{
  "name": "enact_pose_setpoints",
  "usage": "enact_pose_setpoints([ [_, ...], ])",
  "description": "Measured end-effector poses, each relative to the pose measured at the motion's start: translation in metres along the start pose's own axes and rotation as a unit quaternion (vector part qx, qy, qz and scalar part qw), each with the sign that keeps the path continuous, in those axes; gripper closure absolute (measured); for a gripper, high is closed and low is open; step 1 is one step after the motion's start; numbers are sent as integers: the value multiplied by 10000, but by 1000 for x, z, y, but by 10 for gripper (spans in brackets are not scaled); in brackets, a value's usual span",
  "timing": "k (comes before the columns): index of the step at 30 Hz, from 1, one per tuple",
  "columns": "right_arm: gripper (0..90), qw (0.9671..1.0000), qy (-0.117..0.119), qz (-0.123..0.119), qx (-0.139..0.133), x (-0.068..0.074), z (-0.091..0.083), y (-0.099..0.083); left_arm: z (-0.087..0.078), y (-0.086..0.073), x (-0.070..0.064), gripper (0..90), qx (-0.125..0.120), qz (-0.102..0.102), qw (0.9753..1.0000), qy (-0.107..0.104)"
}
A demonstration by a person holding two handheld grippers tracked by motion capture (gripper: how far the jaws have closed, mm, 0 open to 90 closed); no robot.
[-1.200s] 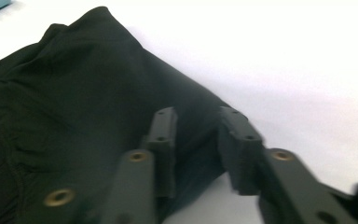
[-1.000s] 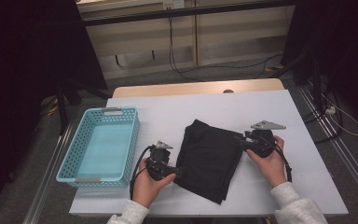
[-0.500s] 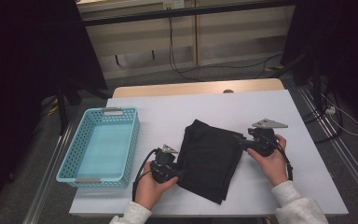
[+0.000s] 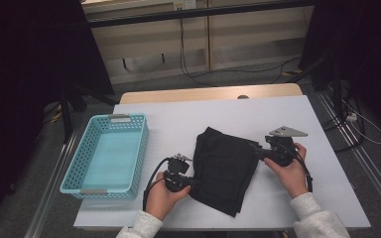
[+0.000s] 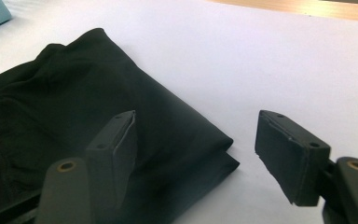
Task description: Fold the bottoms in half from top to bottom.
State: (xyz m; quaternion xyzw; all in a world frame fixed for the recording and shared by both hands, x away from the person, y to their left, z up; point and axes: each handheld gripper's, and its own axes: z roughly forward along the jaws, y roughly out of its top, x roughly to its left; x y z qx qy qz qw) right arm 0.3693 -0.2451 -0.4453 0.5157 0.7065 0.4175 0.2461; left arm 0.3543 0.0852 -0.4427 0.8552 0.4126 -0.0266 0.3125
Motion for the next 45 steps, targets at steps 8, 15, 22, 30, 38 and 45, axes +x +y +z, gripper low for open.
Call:
enact_pose_setpoints([
  [8, 288, 10000, 41, 1, 11, 0, -2, -1, -1, 1, 2, 786, 69, -60, 9999, -100],
  [15, 281, 9999, 102, -19, 53, 3, -2, -2, -1, 0, -4, 795, 112, -85, 9993, -333],
  [22, 273, 9997, 192, -66, 103, 8, -6, -5, -3, 1, -7, 746, 79, -67, 9993, -355],
  [30, 265, 9993, 294, -112, 195, 14, -10, -11, -11, 12, 4, 364, -380, -41, 9992, 122],
  [38, 256, 9992, 275, -103, 258, 14, -18, -20, -9, 22, 12, 247, -472, 53, 9983, 331],
  [45, 250, 9992, 229, -86, 301, 12, -25, -26, -5, 29, 13, 180, -518, 194, 9975, 448],
])
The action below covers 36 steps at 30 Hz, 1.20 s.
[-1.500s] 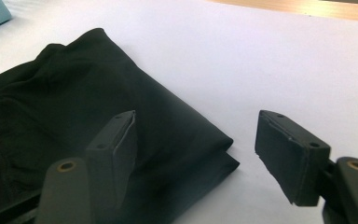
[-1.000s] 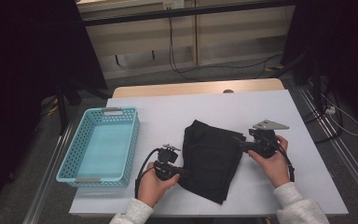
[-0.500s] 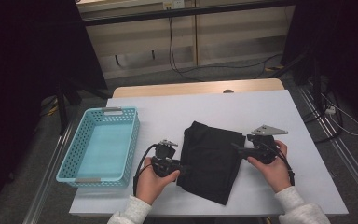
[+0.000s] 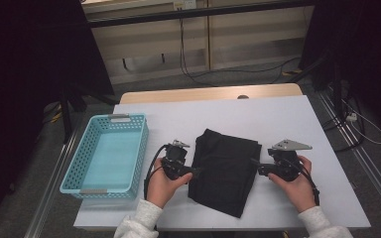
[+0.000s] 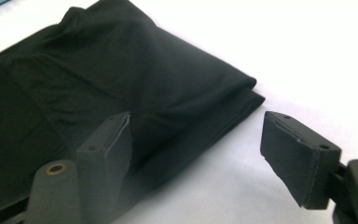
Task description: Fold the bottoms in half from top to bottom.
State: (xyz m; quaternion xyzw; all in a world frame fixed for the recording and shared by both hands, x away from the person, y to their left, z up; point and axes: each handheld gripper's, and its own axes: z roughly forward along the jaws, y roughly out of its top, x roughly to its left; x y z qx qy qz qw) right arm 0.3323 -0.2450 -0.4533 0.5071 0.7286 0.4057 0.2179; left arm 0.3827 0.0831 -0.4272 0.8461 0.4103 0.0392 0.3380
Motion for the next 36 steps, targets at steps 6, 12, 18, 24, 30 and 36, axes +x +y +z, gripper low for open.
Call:
enact_pose_setpoints([
  [6, 247, 10000, -4, 13, -25, 0, -4, -1, 3, 1, 0, 165, 12, 17, 10000, 38],
  [12, 244, 10000, -41, 43, -28, -5, -1, 1, 1, -1, 0, 160, 38, 11, 10000, 35],
  [18, 245, 9999, -87, 97, -24, -11, 9, 6, -1, -4, 2, 158, 79, -3, 9999, 63],
  [24, 244, 9999, -51, 102, 34, -12, 20, 12, -6, -10, 5, 154, 94, -70, 9999, 108],
  [30, 244, 9999, -36, 95, 38, -12, 24, 16, -8, -13, 7, 152, 122, -87, 9998, 105],
  [36, 237, 9999, 30, 53, 84, -7, 21, 15, -8, -10, 7, 151, 69, -113, 9999, 63],
])
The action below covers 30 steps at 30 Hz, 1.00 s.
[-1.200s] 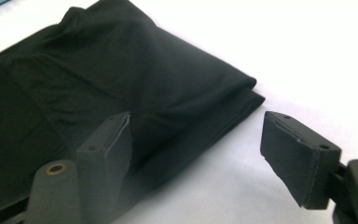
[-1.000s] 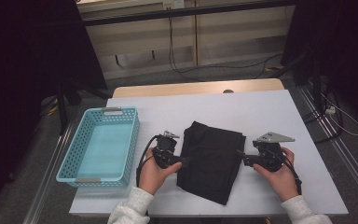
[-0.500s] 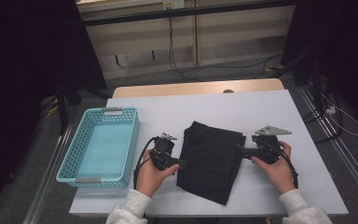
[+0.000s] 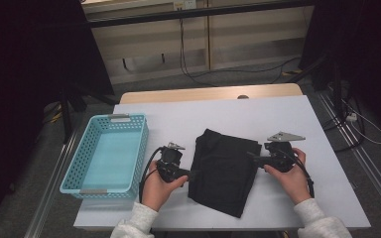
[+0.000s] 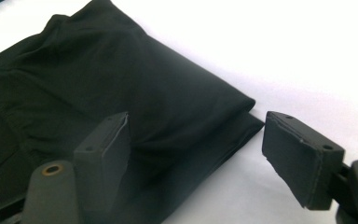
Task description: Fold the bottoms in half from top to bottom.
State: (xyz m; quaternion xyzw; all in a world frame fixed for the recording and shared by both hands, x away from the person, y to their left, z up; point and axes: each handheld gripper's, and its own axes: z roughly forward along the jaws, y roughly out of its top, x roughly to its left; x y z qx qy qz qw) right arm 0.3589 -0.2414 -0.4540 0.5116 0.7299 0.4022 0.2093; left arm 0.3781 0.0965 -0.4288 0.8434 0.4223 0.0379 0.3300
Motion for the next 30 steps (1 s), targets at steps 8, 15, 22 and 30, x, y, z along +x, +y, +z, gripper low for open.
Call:
enact_pose_setpoints([
  [8, 239, 9997, 186, -140, 86, 13, -10, -8, -1, 6, 4, 143, -115, -38, 9999, -7],
  [15, 237, 9995, 259, -183, 76, 20, -17, -12, -1, 8, 3, 140, -137, -16, 9999, -7],
  [22, 234, 9993, 306, -185, 107, 25, -24, -21, 0, 8, 4, 139, -149, -8, 9999, 18],
  [30, 226, 9986, 401, -278, 191, 33, -30, -30, 0, 8, 5, 139, -166, -39, 9998, 48],
])
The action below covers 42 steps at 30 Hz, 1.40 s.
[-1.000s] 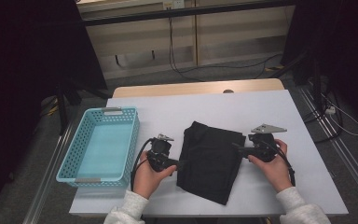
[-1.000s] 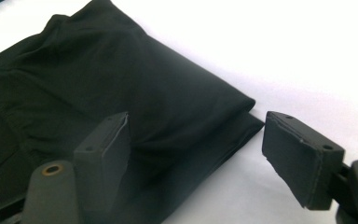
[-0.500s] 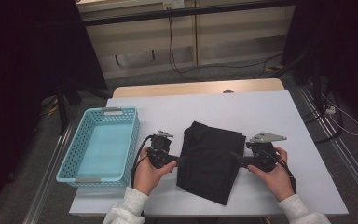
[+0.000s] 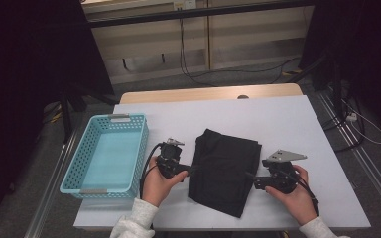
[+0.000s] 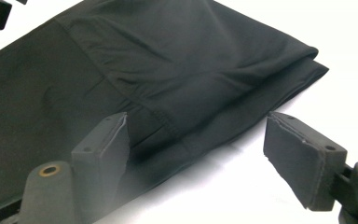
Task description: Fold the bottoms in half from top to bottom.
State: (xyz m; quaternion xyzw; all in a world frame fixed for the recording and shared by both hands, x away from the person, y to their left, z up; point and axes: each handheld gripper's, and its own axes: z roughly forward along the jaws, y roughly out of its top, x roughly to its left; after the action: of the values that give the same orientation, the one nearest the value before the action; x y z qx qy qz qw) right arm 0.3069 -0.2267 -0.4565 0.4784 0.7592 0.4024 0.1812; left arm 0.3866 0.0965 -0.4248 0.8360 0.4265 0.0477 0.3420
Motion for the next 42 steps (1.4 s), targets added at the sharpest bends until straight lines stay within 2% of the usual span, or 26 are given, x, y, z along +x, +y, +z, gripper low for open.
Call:
enact_pose_setpoints([
  [9, 222, 10000, -2, 2, -21, 1, -1, 1, 1, 0, 0, 135, 9, 7, 10000, 12],
  [14, 220, 10000, 3, -8, -47, 1, -1, 1, 1, 1, 0, 128, -80, 115, 9999, 31],
  [17, 219, 10000, 18, 1, -33, 3, -2, 1, 2, 1, 2, 128, -104, 101, 9999, 36],
  [21, 217, 9999, 105, -53, 20, 10, 0, 0, 4, 4, 5, 127, -100, 28, 9999, 48],
  [28, 216, 9996, 187, -137, 183, 20, 4, -5, 4, 5, 3, 127, -58, 83, 9999, 52],
  [33, 214, 10000, 53, -63, 39, 8, 1, 1, 2, 1, 2, 138, -22, 93, 9999, 59],
  [35, 214, 9999, -141, 3, -27, -2, 2, 6, 1, -2, 1, 146, 42, 99, 9999, 73],
  [39, 215, 9993, -327, 136, -64, -18, 10, 17, 2, -5, -2, 158, 116, 146, 9998, 52],
  [42, 218, 9987, -495, 135, -71, -25, 21, 24, 3, -6, -3, 158, 109, 163, 9998, 29],
])
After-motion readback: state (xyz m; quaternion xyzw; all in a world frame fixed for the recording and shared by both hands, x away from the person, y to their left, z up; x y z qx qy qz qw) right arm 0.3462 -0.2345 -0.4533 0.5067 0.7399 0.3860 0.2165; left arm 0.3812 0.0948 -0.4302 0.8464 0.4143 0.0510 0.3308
